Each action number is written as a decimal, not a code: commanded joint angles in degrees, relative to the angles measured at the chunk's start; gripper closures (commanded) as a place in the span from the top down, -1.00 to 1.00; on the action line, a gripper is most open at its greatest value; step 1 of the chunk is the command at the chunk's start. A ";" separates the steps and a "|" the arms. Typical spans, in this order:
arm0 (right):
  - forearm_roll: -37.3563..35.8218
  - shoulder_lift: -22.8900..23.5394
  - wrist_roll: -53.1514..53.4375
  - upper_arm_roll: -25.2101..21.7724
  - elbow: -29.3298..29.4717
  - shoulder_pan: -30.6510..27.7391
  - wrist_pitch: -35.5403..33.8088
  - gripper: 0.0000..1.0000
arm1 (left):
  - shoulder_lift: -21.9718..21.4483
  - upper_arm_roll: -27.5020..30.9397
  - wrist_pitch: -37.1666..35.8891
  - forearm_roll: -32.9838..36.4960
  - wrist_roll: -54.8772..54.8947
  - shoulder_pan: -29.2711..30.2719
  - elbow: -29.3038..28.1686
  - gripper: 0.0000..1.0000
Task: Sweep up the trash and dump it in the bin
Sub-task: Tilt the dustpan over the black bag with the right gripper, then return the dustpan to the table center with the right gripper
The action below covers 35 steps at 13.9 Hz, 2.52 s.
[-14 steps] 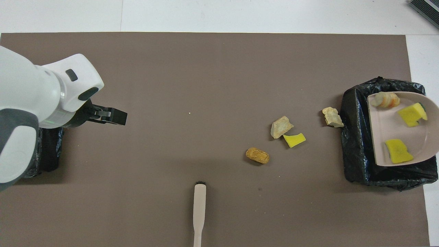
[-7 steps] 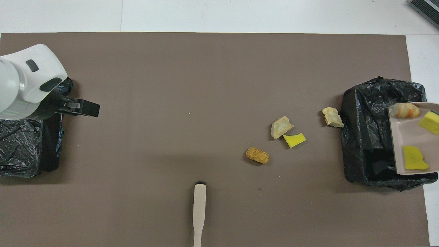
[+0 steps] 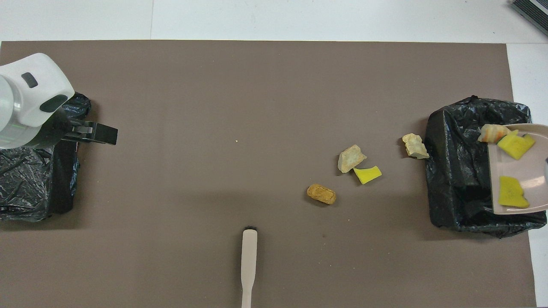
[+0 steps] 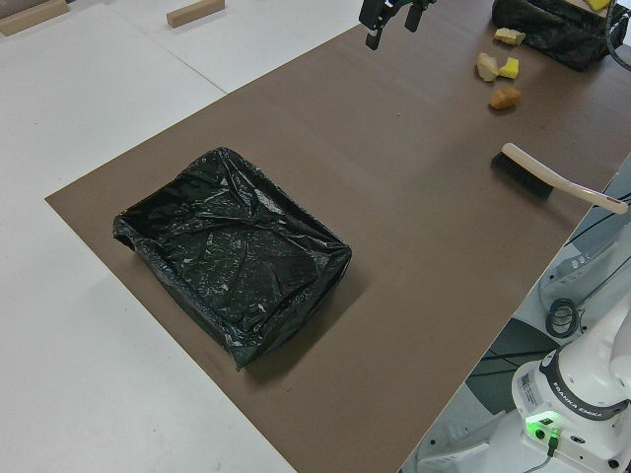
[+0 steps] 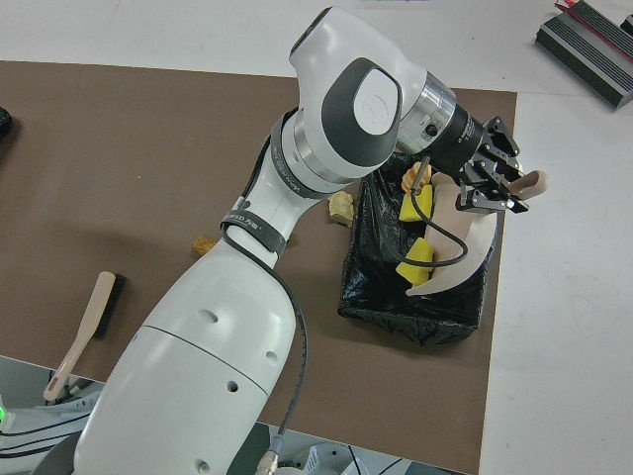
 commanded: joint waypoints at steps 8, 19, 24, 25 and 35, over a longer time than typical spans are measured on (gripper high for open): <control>-7.86 -5.89 8.82 0.91 -8.24 5.14 1.02 -1.00 | -0.04 4.38 -0.03 0.91 5.55 -0.78 -0.14 1.00; 4.68 -6.33 3.67 -0.23 -2.54 4.80 0.23 -1.00 | -1.53 4.29 0.32 0.83 6.61 0.18 0.21 1.00; 25.67 -6.32 4.19 -0.32 -3.15 4.71 0.50 -1.00 | -2.23 4.20 -0.29 0.82 6.52 0.18 0.30 1.00; 28.41 -6.15 6.55 -0.32 -4.02 4.63 0.67 -1.00 | -2.32 4.20 -0.12 0.82 6.35 0.18 0.30 1.00; 42.65 -1.68 46.18 0.47 -4.92 18.60 1.20 -1.00 | -2.41 4.20 0.32 0.65 6.52 0.09 0.12 1.00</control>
